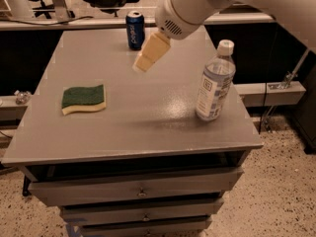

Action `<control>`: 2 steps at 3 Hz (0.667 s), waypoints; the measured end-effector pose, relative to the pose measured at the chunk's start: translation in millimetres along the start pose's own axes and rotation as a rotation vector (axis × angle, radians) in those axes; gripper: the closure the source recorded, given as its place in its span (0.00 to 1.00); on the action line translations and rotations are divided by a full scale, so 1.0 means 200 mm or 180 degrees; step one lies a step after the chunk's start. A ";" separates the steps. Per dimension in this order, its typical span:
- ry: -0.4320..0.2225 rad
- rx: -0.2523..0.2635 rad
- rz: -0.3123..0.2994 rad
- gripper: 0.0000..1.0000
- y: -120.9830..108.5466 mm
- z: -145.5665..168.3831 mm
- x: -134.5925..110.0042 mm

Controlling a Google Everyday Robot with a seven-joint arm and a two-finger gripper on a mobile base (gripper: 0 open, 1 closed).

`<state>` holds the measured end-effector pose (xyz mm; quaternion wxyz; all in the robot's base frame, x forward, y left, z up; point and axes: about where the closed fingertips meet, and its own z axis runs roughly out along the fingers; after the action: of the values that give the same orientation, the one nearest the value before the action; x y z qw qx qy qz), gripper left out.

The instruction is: Knock pepsi can over

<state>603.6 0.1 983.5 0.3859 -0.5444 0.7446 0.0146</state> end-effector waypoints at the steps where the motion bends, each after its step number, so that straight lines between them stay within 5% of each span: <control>1: -0.0227 0.0093 0.0124 0.00 -0.11 0.03 0.02; 2: -0.0454 0.0186 0.0273 0.00 -0.28 0.12 0.02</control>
Offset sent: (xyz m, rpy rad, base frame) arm 0.1128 -0.0244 0.0051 0.2652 -0.1034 -0.0701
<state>663.4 -14.9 987.5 0.4528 -0.4981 0.7379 0.0481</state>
